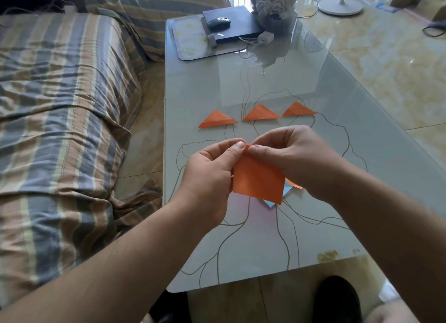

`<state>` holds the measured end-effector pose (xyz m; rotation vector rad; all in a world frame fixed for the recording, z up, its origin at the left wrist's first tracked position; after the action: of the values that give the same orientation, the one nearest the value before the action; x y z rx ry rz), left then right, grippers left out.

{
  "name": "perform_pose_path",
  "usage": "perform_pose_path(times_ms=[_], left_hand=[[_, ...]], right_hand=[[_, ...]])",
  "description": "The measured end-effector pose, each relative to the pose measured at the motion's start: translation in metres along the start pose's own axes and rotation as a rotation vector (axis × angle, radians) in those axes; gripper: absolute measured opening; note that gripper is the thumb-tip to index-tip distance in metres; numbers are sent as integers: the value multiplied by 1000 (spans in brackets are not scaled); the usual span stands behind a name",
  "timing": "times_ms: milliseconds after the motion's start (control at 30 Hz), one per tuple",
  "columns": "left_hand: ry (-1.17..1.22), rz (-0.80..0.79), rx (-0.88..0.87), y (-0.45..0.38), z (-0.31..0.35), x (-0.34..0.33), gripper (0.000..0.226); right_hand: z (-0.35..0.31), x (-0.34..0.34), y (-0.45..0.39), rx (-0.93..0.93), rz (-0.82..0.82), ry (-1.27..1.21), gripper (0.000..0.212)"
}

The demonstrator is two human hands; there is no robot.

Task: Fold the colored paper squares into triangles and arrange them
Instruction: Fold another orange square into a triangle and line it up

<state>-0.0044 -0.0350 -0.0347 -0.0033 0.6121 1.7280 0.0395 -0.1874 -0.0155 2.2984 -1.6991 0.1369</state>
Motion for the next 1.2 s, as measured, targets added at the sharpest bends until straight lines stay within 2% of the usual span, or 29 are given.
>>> perform_pose_path(times_ms=[700,967,1200], left_hand=[[-27,20,-25,-2,-1,2,4],[-6,-10,24,1,-3,-1,9],[-45,-15,32,3,-6,-1,5]], right_hand=[[-2,-4,3,2,20,0,17],[-3,-1,2,58,60,37,14],[-4,-1,2,55,72,34,16]])
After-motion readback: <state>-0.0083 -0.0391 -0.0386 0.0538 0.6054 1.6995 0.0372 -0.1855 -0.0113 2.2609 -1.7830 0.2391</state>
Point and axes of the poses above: each hand's wrist, its own y-axis away from the middle knuckle, its own x-axis out of the back of the hand, z = x × y, the point moved 7 cm from there along -y, towards the middle knuckle, and after that the axes turned 1 degree about y, right-handed, at the moved point
